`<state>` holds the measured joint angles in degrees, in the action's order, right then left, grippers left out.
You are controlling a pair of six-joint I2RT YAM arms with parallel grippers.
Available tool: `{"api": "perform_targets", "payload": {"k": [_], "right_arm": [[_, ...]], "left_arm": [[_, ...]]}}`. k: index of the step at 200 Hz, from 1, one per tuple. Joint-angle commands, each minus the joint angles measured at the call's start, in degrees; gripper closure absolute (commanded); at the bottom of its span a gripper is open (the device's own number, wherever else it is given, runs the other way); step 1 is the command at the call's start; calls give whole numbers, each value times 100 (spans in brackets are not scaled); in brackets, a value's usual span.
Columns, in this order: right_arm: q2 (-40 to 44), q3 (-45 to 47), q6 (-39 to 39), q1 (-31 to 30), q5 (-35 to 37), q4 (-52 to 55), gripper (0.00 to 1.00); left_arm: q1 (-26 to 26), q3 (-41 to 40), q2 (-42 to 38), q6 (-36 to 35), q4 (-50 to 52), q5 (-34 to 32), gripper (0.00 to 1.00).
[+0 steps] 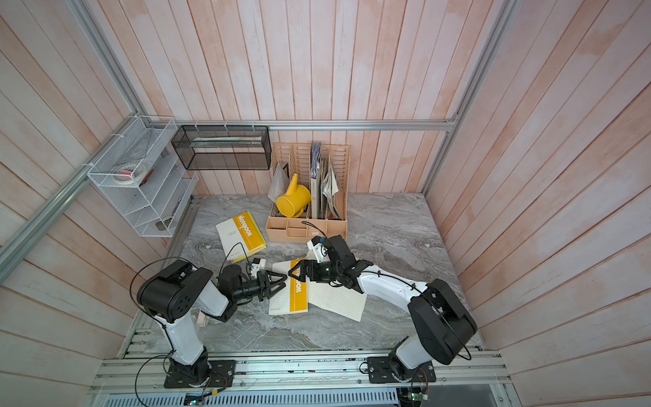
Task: Close the notebook
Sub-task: Close the notebook at the center of the board.
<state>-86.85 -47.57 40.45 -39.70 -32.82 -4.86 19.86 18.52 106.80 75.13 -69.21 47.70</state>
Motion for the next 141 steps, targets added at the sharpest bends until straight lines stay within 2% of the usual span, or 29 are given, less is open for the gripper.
{"api": "perform_targets", "payload": {"k": [1,33,61,141], "right_arm": [[-251,150,209,-27,-275,-639,2],[-732,326,572,-37,-615,-1538,2],[-894,345,622,-46,-599,-1665,2],[-1374,622,760,-46,-639,-2069,2]], "left_arm": [[27,-16,-167,-257,229,-6,49],[34,130,-419,-845,1371,-187,48],[42,260,-548,-1247,2098,-363,48],[35,319,-753,-1092,2075,-293,48]]}}
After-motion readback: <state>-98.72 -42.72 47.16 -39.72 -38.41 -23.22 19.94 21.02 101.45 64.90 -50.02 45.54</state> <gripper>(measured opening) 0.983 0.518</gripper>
